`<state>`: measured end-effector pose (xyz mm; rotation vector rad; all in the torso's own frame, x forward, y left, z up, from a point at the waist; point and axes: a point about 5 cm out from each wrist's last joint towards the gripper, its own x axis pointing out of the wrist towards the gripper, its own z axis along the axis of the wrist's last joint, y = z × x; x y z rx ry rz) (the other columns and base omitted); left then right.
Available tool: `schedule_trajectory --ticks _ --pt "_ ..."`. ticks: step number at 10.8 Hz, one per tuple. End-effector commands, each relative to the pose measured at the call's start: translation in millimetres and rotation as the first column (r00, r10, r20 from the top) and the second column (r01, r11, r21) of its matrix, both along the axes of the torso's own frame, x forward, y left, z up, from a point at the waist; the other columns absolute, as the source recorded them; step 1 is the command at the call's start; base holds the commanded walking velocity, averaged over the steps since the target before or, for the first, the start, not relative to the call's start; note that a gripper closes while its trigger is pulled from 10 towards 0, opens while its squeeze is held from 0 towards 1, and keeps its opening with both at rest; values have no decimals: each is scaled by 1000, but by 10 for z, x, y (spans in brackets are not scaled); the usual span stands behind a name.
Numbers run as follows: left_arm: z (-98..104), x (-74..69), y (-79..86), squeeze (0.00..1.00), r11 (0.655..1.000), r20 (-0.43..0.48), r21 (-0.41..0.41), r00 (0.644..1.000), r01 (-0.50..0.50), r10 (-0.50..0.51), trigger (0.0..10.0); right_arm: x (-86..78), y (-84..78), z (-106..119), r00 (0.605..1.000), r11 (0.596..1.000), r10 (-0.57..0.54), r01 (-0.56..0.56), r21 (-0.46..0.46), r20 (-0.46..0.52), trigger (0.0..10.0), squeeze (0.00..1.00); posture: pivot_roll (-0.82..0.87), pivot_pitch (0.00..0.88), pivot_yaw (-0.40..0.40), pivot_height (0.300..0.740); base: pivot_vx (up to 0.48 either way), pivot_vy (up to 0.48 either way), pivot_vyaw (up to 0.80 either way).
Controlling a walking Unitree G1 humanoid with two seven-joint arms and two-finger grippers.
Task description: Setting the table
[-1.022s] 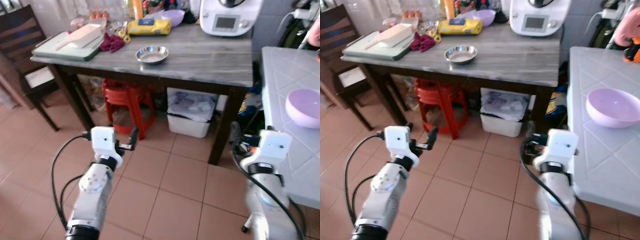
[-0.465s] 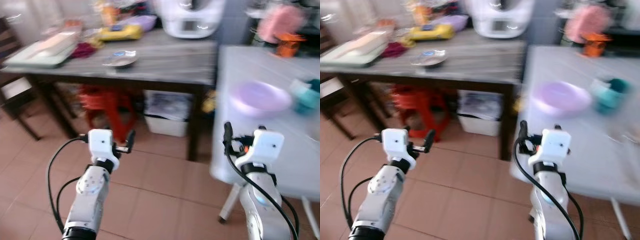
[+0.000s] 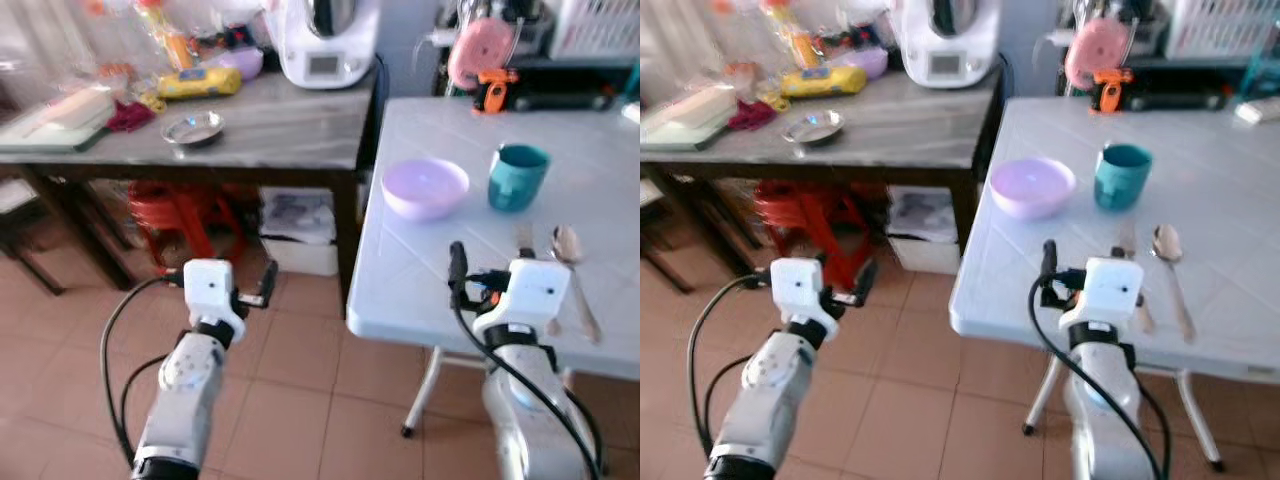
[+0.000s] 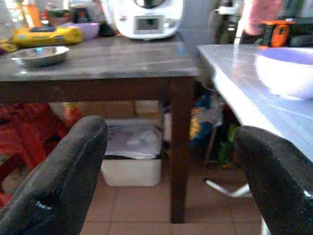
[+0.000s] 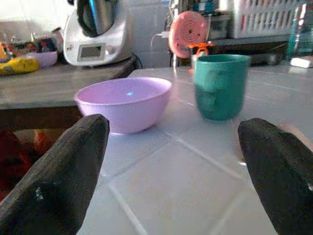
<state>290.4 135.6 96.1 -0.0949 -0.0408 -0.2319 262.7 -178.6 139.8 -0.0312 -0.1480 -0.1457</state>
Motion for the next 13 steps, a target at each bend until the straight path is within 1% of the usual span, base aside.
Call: schedule_trajectory --ticks 1,4,5,10,13 --pt "48 11 45 0 1000 19 8 1000 1 -1 10000 6 25 -1 1000 1000 12 -12 4 0 10000 0 -95 56 124 740 0 0 0" --pt "73 -10 -10 0 999 38 14 998 52 -53 10000 -4 29 1 1000 1000 14 -14 -1 2 10000 0 -96 60 124 740 0 0 0" --pt "76 -20 -25 0 997 39 1 997 71 -71 10000 -4 28 -1 1000 1000 14 -14 -3 2 10000 0 -96 61 124 740 0 0 0" --pt "72 -55 -48 0 994 40 -2 993 108 -108 10000 -15 29 0 1000 1000 14 -14 -2 3 10000 0 -98 67 129 740 310 0 0" --pt "64 -63 -61 0 994 34 -5 993 110 -110 10000 -15 22 0 1000 1000 15 -15 -3 3 10000 0 -99 70 128 740 328 0 0"
